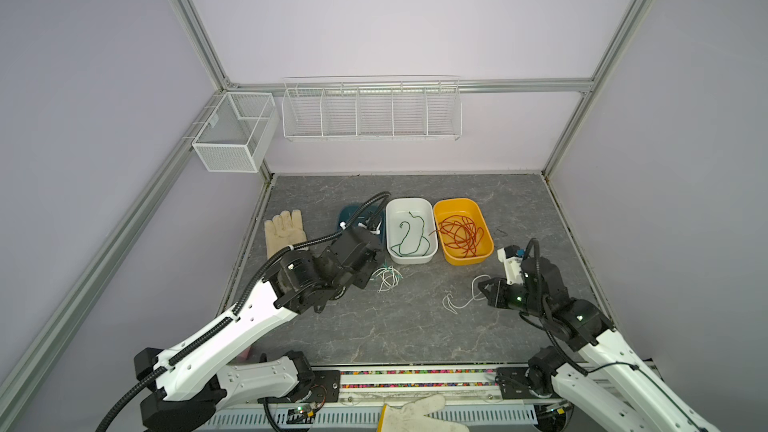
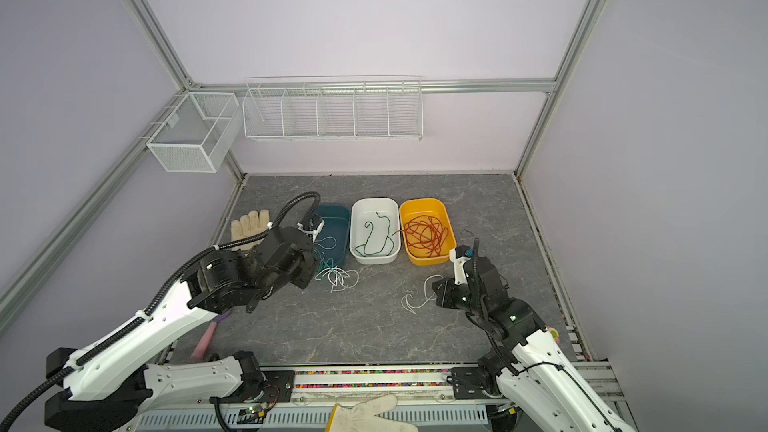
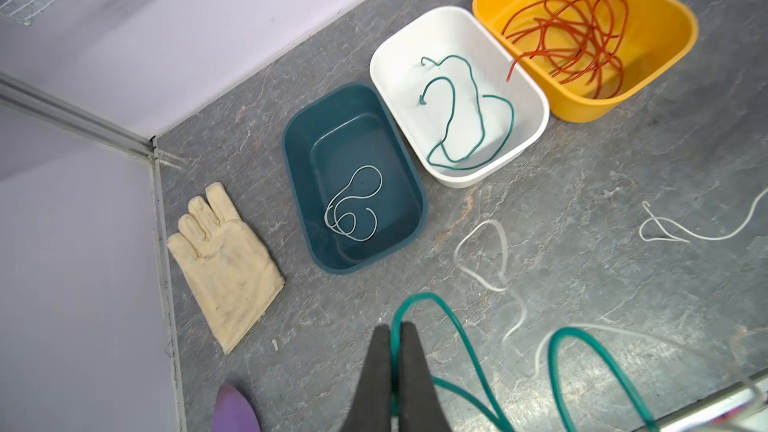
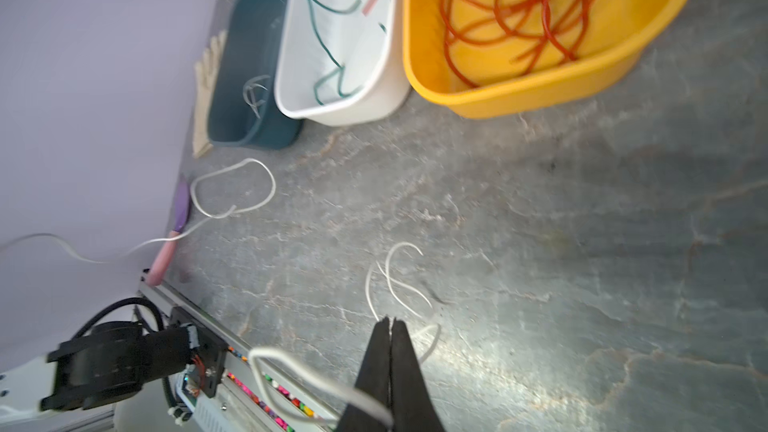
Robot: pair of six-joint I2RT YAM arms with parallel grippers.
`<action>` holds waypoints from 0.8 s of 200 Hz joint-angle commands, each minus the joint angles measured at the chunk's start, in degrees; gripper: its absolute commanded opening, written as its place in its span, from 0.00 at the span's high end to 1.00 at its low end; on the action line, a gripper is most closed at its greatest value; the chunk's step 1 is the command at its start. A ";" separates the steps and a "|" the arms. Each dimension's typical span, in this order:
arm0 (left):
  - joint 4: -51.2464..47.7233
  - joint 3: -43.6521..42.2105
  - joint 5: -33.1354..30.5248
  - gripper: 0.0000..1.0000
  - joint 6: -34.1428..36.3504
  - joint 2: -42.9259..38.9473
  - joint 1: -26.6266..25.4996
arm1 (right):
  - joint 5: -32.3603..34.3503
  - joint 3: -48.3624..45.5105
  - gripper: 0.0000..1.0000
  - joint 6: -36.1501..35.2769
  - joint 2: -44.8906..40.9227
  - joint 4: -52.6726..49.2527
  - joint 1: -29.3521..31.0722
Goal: Untangle the cables
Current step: 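Carry the white wire with the right gripper over the teal tub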
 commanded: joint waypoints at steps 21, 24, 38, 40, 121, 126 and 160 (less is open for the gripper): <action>3.52 -6.11 4.35 1.00 3.81 -6.89 0.04 | -5.36 15.94 0.94 -4.72 12.33 0.83 0.24; 3.69 -6.54 4.56 1.00 3.77 -7.41 0.03 | -5.82 16.92 0.94 -4.79 13.41 0.88 0.41; 4.78 -8.61 5.41 1.00 4.03 -9.90 0.03 | -8.46 21.94 0.94 -5.08 18.15 1.79 0.55; 4.95 -8.94 5.51 1.00 4.10 -10.29 0.03 | -8.72 22.54 0.94 -5.08 18.87 1.92 0.70; 13.24 -21.28 5.04 1.00 4.91 -22.37 0.04 | -12.29 53.81 0.94 -5.72 52.27 3.33 7.80; 13.66 -21.82 4.85 1.00 4.87 -22.55 0.03 | -12.10 55.87 0.94 -5.70 54.63 3.18 8.22; 16.67 -25.50 4.15 1.00 4.67 -25.09 0.03 | -8.97 72.19 0.94 -8.96 71.02 -1.74 12.34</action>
